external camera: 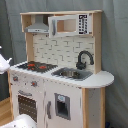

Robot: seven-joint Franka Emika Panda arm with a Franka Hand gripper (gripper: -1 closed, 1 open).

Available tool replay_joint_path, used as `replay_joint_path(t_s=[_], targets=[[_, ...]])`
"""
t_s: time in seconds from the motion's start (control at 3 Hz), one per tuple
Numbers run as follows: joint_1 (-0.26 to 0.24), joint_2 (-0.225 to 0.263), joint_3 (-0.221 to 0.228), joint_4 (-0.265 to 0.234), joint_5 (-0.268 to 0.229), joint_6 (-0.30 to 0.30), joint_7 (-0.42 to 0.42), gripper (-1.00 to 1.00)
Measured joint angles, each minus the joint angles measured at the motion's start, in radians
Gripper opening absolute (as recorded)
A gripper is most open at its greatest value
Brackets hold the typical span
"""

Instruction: Play with the kitchen

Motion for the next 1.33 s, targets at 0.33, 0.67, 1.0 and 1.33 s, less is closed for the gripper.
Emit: replay_joint_path(t_s=[0.33,0.67,1.0,1.33], targets=[[0.025,-0.003,-0.045,0.013,0.0,-0.092,0.007,1.0],[0.041,-0.007,-0.095,0.011,-0.002,-0.19,0.038,1.0],[0.041,-0.009,-0.138,0.009,-0.02,-0.277,0.099,1.0],[0.041,-0.009,-0.169,0.009,-0.049,-0.35,0.162,1.0]])
